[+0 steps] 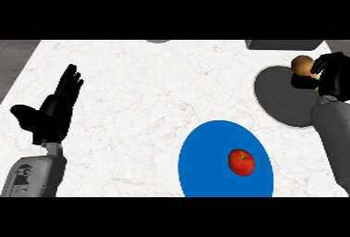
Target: Pick the pear from the plate and place it in the pan
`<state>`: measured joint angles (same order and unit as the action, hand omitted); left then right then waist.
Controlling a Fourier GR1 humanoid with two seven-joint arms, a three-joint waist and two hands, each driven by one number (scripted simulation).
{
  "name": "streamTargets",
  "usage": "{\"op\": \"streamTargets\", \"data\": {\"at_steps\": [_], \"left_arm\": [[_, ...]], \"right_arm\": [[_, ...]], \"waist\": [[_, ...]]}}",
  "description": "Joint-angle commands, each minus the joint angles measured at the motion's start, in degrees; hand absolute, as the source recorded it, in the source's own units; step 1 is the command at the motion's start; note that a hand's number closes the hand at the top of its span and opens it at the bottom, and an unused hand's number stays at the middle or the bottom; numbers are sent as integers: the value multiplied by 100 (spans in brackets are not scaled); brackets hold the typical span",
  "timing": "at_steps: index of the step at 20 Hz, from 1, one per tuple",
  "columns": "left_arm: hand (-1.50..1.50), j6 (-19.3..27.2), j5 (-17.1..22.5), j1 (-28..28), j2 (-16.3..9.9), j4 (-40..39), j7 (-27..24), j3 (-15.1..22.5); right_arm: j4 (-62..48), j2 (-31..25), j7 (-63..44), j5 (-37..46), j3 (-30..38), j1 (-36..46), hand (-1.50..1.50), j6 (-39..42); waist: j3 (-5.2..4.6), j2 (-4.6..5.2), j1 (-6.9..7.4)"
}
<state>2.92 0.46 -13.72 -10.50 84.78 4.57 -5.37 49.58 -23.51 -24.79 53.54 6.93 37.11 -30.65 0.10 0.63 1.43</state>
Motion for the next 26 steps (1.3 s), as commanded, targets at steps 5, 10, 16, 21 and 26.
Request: {"op": "streamTargets", "data": {"at_steps": [5, 10, 16, 21, 26], "left_arm": [[0, -31, -13, -235, 39, -212, -62, 6], [0, -49, -93, 2, 103, 0, -90, 162], [0, -44, -52, -135, 45, -32, -17, 71], [0, 19, -57, -250, 152, -256, -76, 61], [0, 143, -106, -291, 97, -200, 88, -24]], "right_arm": [[-2326, -535, 1795, -693, 946, 609, 150, -840], [-2986, -574, 2086, -1265, 1414, 898, -150, -258], [-3266, -328, 3218, -2253, 2036, 669, -150, 982], [-3339, -466, 4108, -2469, 2348, 625, -150, 554], [-2905, -295, 5077, -3233, 3002, 412, -150, 308]], "waist": [[12, 63, 97], [23, 98, 249], [27, 80, 172], [23, 81, 126], [13, -5, -33]]}}
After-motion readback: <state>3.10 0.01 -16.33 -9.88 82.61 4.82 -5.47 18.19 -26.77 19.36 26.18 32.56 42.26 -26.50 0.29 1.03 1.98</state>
